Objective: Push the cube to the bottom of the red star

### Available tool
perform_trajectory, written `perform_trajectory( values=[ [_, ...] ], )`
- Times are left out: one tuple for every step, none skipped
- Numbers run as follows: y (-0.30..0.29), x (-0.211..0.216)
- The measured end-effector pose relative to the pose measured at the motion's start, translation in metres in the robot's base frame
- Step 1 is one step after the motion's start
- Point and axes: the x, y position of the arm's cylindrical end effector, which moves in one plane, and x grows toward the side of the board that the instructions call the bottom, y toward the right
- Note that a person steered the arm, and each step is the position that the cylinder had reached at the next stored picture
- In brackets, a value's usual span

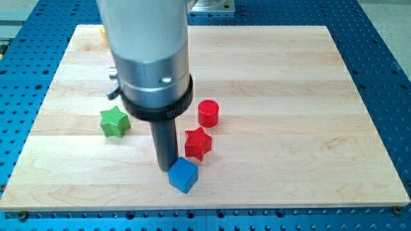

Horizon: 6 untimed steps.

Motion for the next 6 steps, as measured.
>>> perform_trajectory(
  values=[
    [-0.001,0.004],
    [-0.001,0.007],
    [-0.021,0.019],
    [-0.006,0.029],
    [0.007,0.029],
    [0.011,0.029]
  ],
)
